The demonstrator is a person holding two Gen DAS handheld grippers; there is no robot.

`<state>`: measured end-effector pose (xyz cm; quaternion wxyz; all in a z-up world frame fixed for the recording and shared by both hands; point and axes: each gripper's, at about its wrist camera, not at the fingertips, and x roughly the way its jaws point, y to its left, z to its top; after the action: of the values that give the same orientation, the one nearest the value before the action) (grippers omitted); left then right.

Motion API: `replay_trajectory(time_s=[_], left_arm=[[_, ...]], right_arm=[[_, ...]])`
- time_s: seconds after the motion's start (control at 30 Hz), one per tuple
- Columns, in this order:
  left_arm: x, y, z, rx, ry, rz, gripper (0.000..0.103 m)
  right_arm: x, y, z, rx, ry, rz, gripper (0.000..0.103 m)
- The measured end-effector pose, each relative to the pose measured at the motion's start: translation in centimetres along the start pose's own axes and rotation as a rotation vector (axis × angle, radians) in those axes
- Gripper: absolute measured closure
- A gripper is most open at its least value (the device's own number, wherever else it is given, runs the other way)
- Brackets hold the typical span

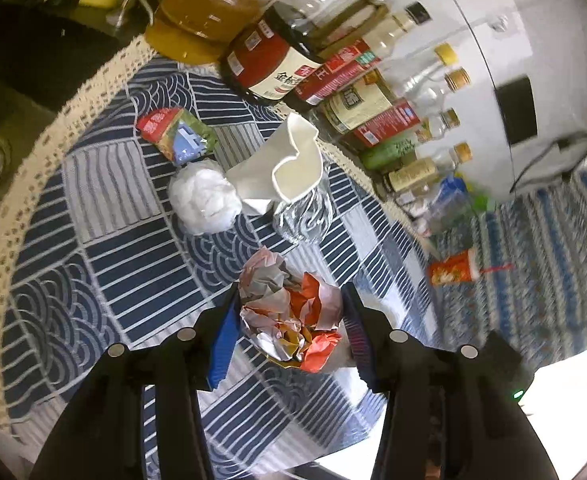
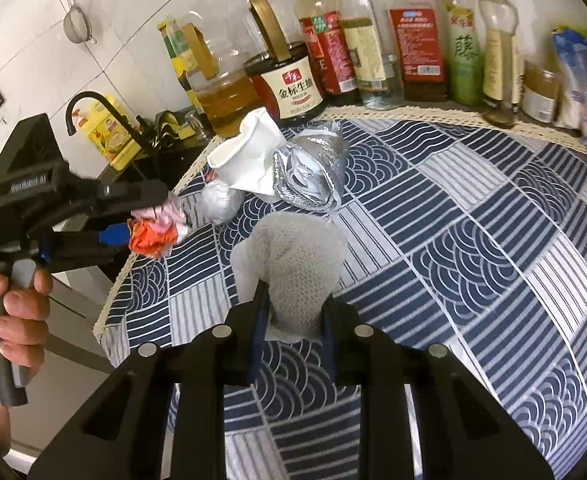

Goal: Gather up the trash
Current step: 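Grasp the crumpled red wrappers with the left tool while the right tool grasps the white towel, then carry the wrappers and towel down toward the floor bin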

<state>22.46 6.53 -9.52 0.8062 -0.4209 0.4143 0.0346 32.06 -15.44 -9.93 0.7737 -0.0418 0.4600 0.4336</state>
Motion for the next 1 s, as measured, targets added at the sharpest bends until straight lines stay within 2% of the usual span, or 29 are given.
replay_trajectory(time_s=[0.3,0.63,1.0], left_arm=[[-2.6,0.5,-2.9,0.100,0.014,0.009,0.056],[-6.7,0.8,-6.1,0.194,-0.026,-0.009,0.056],[-11.2,2.3,-11.0,0.302,-0.034,0.005,0.056]], right_arm=[[-3.4,2.8,-2.2,0.018,-0.043,-0.055,0.078],[-7.4,6.7,-5.2,0.013,-0.105,-0.099,0.078],[-9.1,12.0,-9.6,0.007,-0.133,-0.113,0.078]])
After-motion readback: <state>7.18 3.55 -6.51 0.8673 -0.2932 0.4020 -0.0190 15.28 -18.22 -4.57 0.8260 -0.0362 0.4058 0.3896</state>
